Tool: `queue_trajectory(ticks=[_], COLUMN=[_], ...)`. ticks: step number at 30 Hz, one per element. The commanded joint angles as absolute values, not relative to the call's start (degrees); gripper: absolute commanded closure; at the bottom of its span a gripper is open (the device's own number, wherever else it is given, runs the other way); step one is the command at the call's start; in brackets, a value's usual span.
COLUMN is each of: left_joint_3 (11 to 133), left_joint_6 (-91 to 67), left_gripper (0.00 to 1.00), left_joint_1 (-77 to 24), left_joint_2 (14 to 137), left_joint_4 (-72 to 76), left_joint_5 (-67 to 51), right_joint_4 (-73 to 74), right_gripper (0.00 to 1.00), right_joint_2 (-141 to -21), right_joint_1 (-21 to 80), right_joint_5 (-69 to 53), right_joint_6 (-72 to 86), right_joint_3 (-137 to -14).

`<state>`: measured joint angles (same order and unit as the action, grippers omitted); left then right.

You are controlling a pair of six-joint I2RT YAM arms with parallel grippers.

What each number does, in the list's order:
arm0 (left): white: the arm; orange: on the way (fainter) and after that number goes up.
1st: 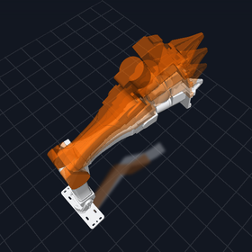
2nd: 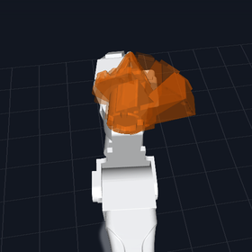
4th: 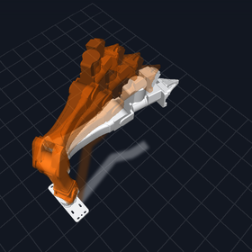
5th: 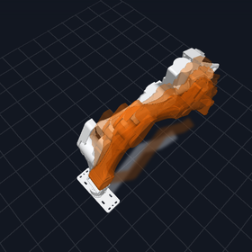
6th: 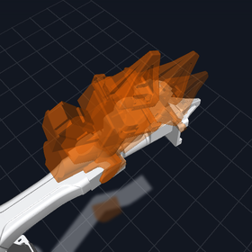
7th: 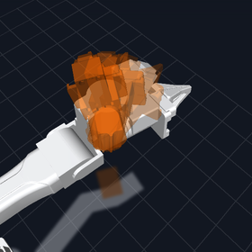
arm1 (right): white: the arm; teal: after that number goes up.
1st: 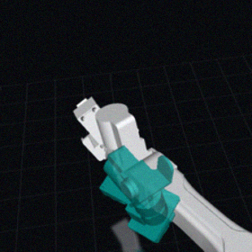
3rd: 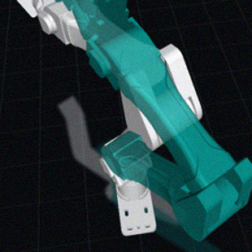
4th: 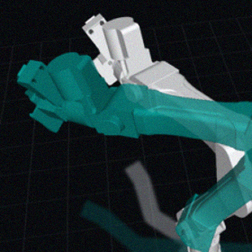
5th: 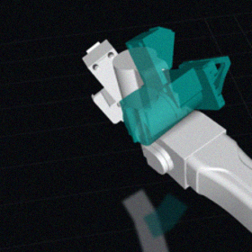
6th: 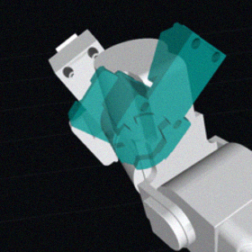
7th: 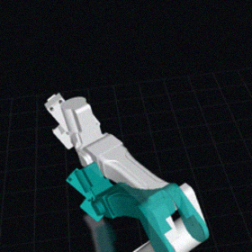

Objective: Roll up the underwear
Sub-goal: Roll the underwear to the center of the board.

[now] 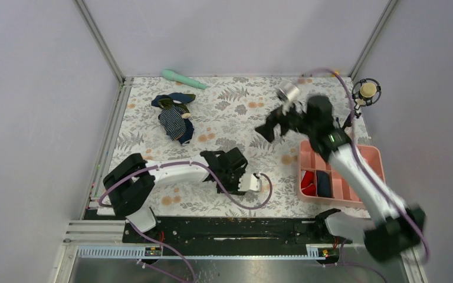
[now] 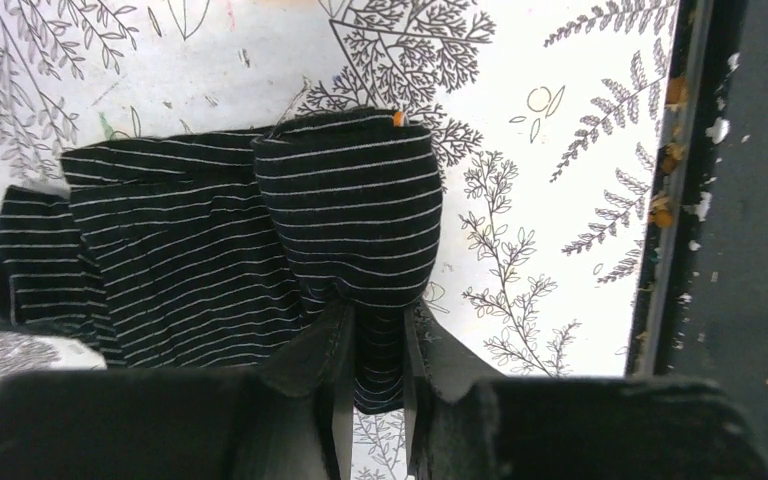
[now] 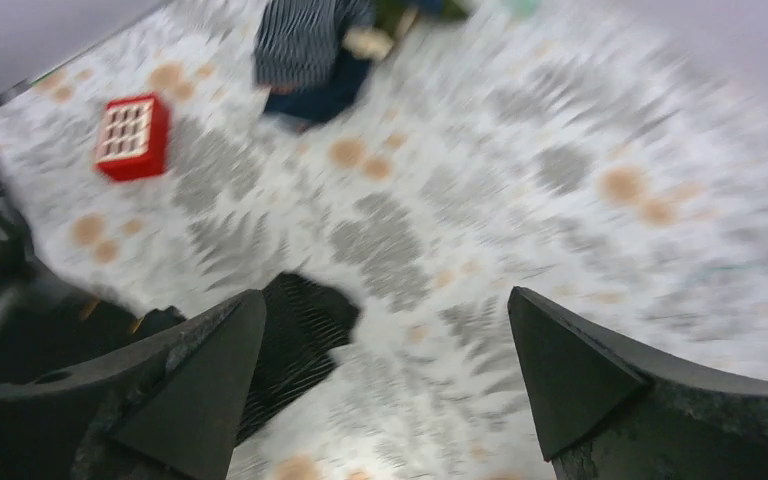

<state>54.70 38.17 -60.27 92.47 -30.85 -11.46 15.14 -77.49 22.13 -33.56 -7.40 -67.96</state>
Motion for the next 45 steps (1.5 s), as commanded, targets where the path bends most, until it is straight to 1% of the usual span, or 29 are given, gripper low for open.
queue_trajectory(ticks=[1,2,5,9,12,13,15,19,23,27,33,37,42,45], left_joint_3=[57.4,58.8,63.5,68.4,71.5,72.1,73.3,75.9,77.7,78.0,79.4,80.3,80.6,80.6], left_joint_6=[35.2,36.3,37.0,36.3,36.4,36.4,37.6,39.9,41.4,41.1,42.5,42.8,43.2,43.1], left_gripper=[1.00,1.00,1.00,1.00,1.00,1.00,1.00,1.00,1.00,1.00,1.00,1.00,0.99,0.99], left_joint_1=[-56.3,-55.0,-50.5,-45.1,-42.3,-41.6,-40.3,-38.5,-37.0,-36.2,-35.9,-35.6,-35.0,-34.3], left_joint_2=[99.4,100.4,104.2,108.4,111.4,112.1,113.6,116.5,118.9,119.3,120.9,121.9,122.1,122.2], left_joint_4=[-44.8,-46.5,-51.0,-53.9,-55.7,-56.2,-57.8,-61.8,-64.5,-64.5,-66.8,-67.7,-68.1,-68.1], left_joint_5=[-29.6,-32.0,-37.7,-43.1,-46.3,-47.1,-48.7,-51.2,-52.7,-53.1,-54.1,-54.7,-55.4,-56.1], right_joint_4=[-18.5,-15.1,7.3,26.5,31.7,31.6,27.0,10.6,0.9,-9.2,-16.9,-17.7,-17.2,-17.3], right_gripper=[0.01,0.01,0.01,0.19,0.31,0.34,0.34,0.27,0.25,0.23,0.22,0.23,0.30,0.36], right_joint_2=[-52.3,-48.8,-41.2,-32.2,-33.6,-34.8,-37.3,-46.4,-59.4,-68.6,-75.0,-78.1,-81.9,-84.0], right_joint_1=[22.8,22.8,22.8,22.9,26.1,27.5,31.4,40.4,44.4,46.7,52.0,54.0,55.3,55.6], right_joint_5=[-16.8,-18.7,-27.3,-42.1,-45.2,-45.3,-44.1,-37.6,-33.6,-32.2,-29.0,-28.2,-27.4,-26.9], right_joint_6=[-8.4,-10.4,-17.1,-26.9,-32.3,-34.0,-35.5,-37.4,-37.9,-38.7,-37.2,-36.4,-34.6,-33.8], right_joint_3=[-42.2,-41.1,-42.4,-37.6,-34.0,-33.1,-31.0,-27.7,-29.6,-30.6,-32.0,-33.1,-34.5,-35.1])
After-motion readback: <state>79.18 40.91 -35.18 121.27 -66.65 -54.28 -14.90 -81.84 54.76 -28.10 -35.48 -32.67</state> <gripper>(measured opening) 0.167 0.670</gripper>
